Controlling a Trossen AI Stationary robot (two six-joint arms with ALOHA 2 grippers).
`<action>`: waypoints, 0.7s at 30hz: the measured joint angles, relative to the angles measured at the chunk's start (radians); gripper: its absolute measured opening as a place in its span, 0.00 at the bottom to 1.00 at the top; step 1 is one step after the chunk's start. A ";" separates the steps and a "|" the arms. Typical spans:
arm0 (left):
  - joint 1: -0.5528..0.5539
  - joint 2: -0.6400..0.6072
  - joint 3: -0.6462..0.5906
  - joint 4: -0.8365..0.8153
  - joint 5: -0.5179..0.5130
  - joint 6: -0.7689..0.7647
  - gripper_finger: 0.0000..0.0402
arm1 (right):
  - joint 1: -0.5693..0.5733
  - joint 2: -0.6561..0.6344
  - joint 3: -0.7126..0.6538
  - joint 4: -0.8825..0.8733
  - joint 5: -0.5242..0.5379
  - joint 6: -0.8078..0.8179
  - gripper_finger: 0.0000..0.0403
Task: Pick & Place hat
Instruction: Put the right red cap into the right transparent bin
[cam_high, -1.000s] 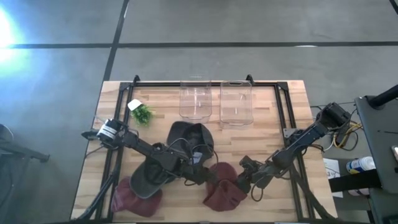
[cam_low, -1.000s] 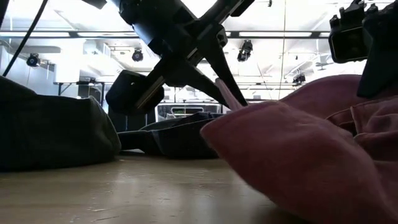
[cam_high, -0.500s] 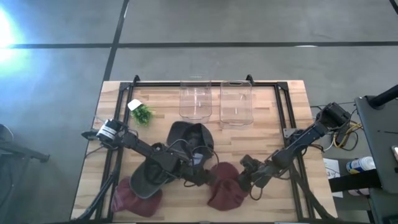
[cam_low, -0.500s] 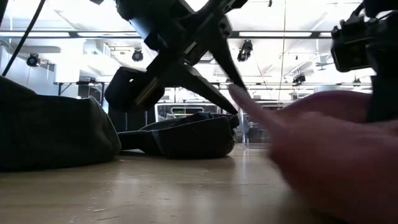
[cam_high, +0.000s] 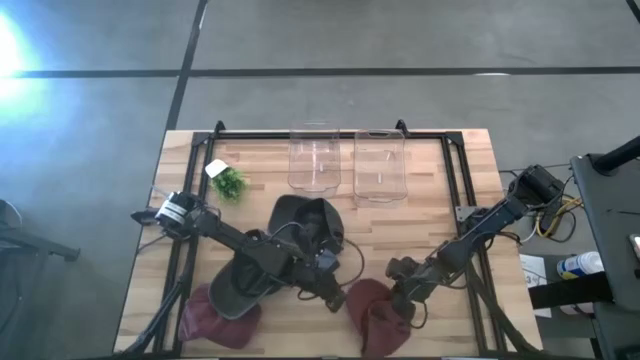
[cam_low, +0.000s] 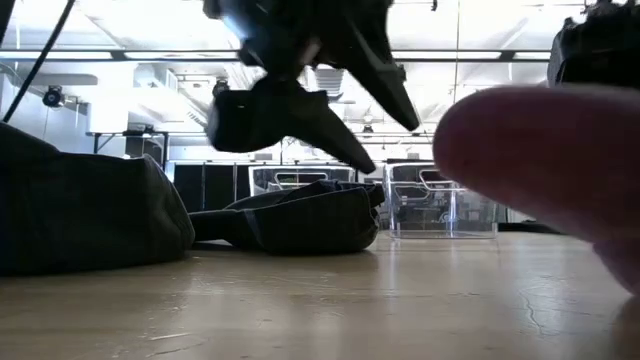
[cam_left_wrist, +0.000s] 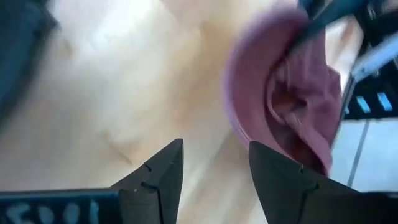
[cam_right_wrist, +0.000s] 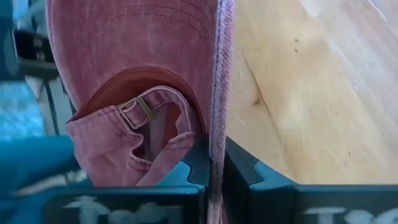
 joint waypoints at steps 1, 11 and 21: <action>0.011 0.000 0.000 0.013 0.004 0.006 0.43 | 0.000 0.000 0.000 0.001 -0.004 -0.031 0.03; 0.090 0.002 0.000 0.193 0.101 0.160 0.43 | -0.065 -0.005 0.000 0.007 -0.062 -0.230 0.03; 0.097 0.047 0.000 0.253 0.144 0.246 0.43 | -0.100 0.002 0.122 -0.085 -0.080 -0.422 0.03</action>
